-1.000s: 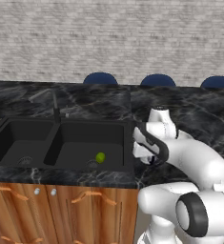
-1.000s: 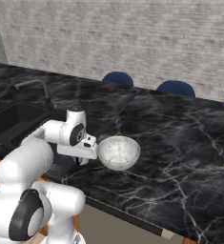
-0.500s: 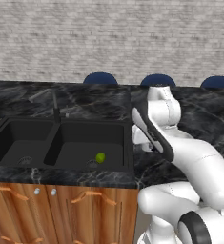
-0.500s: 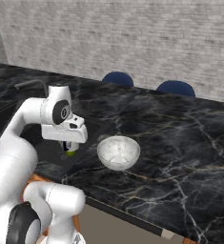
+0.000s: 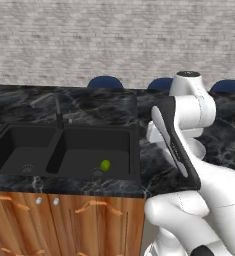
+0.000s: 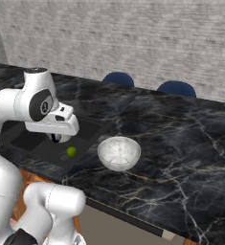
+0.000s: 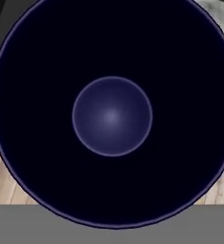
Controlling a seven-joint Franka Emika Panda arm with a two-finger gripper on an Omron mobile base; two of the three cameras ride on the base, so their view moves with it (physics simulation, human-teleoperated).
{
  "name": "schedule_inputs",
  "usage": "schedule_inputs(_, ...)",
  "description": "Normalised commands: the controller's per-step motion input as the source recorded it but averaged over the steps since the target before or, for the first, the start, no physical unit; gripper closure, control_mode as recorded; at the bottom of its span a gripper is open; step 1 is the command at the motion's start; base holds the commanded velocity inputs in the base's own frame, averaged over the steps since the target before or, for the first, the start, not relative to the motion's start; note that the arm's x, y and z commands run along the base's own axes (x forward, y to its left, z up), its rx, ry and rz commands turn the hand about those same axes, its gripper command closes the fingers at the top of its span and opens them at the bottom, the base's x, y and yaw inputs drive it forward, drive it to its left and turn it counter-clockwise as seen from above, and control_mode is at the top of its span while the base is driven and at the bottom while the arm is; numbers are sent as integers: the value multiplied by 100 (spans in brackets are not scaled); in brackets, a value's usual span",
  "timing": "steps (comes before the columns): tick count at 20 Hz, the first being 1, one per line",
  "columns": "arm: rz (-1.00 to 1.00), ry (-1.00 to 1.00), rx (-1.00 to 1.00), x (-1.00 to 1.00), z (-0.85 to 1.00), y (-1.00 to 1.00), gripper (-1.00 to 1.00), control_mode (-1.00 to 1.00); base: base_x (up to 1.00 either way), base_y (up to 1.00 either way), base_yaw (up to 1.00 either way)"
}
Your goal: Clear the mugs and bowl far away from the sink.
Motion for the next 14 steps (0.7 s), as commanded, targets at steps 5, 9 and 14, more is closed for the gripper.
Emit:
schedule_inputs(5,4,-37,0,-32,23,0,100,-100,0,0,0)
schedule_inputs(9,0,-3,1,-24,69,0,100,-100,0,0,0)
schedule_inputs(14,0,-2,0,-32,59,0,100,100,-10,4,1)
